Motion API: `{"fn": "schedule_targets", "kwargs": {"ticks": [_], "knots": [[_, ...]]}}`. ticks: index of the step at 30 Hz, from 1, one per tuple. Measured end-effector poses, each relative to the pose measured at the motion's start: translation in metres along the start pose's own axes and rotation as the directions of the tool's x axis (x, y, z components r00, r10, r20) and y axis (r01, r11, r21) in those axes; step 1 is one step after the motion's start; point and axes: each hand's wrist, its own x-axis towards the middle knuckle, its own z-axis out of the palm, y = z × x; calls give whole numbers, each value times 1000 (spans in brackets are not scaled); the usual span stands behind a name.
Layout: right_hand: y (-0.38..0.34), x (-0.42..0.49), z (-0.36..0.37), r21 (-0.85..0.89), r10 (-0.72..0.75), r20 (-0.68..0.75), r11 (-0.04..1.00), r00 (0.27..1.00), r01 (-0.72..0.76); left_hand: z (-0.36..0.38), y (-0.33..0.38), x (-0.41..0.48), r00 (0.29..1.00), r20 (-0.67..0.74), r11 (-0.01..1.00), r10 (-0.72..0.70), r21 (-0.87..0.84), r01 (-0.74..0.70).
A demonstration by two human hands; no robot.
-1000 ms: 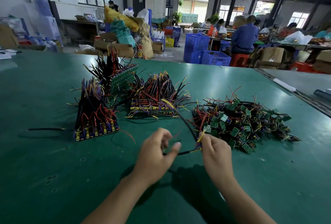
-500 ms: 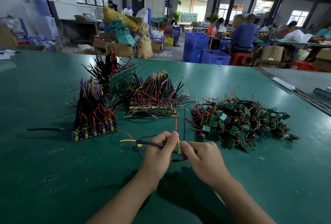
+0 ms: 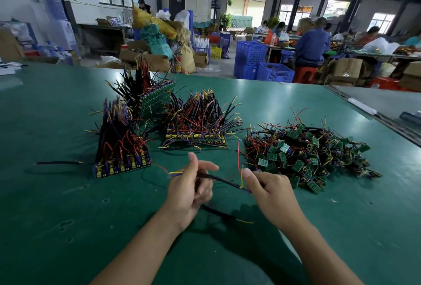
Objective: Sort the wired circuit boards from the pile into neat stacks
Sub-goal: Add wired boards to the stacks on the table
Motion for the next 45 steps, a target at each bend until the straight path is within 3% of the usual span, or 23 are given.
{"fn": "schedule_targets", "kwargs": {"ticks": [4, 7, 9, 10, 11, 12, 14, 16, 19, 20, 21, 23, 25, 27, 31, 35, 39, 45], "knots": [[1, -1, -1, 130, -66, 167, 991, 984, 45, -6, 2, 4, 999, 45, 999, 3, -32, -2], [3, -2, 1, 189, 26, 148, 981, 989, -54, -14, 8, 8, 996, 62, 998, 60, -37, -58], [2, 0, 1, 325, 166, 119, 925, 979, -197, -24, 10, 11, 987, -29, 955, 159, 258, -146], [3, 2, 1, 407, 237, 101, 876, 966, -257, -30, 10, 12, 968, -57, 848, 246, 497, -186], [3, 4, 1, 478, 301, 83, 825, 950, -303, -36, 9, 11, 952, -12, 675, 305, 708, -207], [4, 5, 0, 531, 355, 72, 777, 932, -338, -42, 6, 11, 955, 88, 471, 284, 854, -219], [6, 5, -2, 604, 424, 67, 703, 903, -375, -51, 1, 11, 966, 250, 154, 65, 954, -257], [7, 5, -3, 650, 458, 61, 656, 887, -383, -52, -7, 12, 957, 280, 7, -78, 960, -280], [5, 7, -2, 715, 509, 73, 573, 858, -401, -50, -11, 16, 959, 281, -121, 38, 954, -275], [5, 9, 0, 757, 527, 83, 518, 846, -397, -49, -11, 17, 957, 270, -109, 103, 960, -259], [4, 10, 1, 800, 545, 89, 459, 834, -386, -47, -11, 17, 954, 238, -36, 181, 971, -235], [2, 11, 1, 852, 577, 81, 383, 813, -357, -41, -12, 17, 949, 98, 251, 300, 952, -178], [1, 10, 0, 849, 579, 63, 398, 813, -349, -31, -12, 14, 954, -63, 597, 294, 792, -131], [0, 8, 3, 828, 562, 81, 422, 823, -370, -24, -12, 11, 958, -130, 771, 256, 626, -121], [-5, 3, 19, 794, 501, 219, 407, 837, -452, -13, -18, 5, 967, -63, 775, 248, 612, -159], [-10, 0, 29, 764, 431, 238, 470, 870, -442, -4, -27, -1, 988, 10, 789, 156, 601, -130], [-10, -1, 29, 765, 412, 228, 484, 882, -424, 0, -31, -1, 993, -91, 875, 79, 484, -26], [-11, -2, 34, 801, 417, 152, 479, 896, -359, -2, -30, 0, 983, -63, 717, 171, 692, -81]]}}
